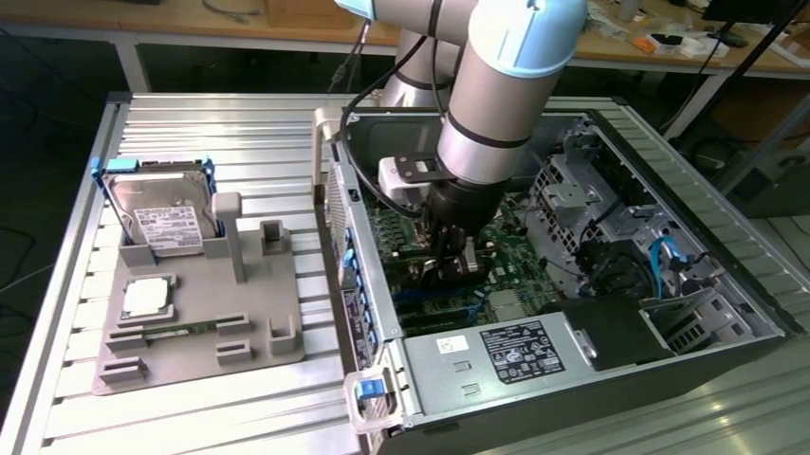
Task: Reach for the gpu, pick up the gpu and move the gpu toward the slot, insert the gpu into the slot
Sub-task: 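Insert the gpu into the slot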
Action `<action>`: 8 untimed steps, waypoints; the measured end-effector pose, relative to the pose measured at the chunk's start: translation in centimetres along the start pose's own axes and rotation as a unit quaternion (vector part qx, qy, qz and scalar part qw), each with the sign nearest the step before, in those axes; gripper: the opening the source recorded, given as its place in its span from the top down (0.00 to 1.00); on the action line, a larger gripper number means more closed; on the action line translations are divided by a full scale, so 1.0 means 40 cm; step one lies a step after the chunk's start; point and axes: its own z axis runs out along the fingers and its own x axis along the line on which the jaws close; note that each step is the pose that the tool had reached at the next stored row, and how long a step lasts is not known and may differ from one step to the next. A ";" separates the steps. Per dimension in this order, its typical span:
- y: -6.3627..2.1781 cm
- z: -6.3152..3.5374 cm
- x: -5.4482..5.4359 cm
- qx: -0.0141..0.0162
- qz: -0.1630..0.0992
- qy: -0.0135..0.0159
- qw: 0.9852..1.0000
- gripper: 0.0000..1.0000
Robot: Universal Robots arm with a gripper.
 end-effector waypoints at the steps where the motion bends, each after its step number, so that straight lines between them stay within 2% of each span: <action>1: 0.000 0.000 0.000 0.000 0.000 0.000 1.000 0.73; 8: 0.000 -0.001 0.001 0.000 0.001 0.000 1.000 0.73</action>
